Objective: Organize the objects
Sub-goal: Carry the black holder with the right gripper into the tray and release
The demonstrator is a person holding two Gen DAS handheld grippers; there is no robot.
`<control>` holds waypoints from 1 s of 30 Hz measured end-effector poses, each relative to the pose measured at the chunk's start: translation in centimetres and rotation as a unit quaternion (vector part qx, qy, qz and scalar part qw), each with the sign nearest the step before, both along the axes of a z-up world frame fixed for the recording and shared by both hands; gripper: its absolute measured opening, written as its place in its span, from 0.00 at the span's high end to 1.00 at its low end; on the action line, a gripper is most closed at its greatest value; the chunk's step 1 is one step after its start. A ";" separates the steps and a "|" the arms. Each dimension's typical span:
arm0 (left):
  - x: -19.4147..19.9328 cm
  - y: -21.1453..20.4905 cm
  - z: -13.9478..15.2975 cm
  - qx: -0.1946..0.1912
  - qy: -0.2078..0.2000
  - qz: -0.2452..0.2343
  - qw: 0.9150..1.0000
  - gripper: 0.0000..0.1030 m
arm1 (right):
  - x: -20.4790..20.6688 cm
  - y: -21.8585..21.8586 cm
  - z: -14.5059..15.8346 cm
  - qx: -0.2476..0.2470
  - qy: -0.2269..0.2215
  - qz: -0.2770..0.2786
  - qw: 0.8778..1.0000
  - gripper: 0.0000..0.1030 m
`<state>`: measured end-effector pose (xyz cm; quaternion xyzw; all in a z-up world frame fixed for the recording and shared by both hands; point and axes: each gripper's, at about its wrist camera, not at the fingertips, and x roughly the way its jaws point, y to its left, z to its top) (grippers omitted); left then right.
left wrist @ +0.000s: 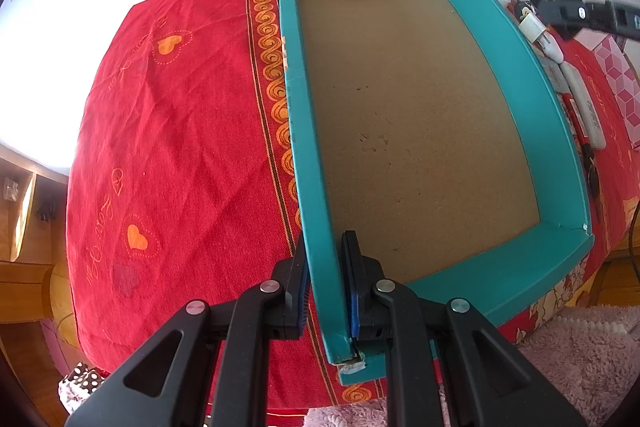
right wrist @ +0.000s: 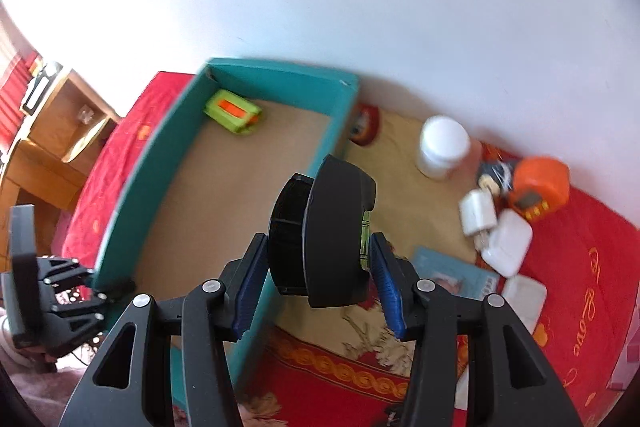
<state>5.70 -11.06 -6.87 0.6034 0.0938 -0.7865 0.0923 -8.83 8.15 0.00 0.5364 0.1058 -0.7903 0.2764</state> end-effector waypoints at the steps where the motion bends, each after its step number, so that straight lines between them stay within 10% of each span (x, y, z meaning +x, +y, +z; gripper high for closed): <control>1: -0.1 0.0 0.0 0.000 0.000 0.000 1.000 0.87 | 0.0 -0.5 0.3 -0.003 0.000 0.007 1.000 0.50; 30: -0.3 1.6 0.2 0.000 0.002 0.010 1.000 0.87 | -5.2 -13.9 -7.9 0.192 0.037 0.239 0.951 0.50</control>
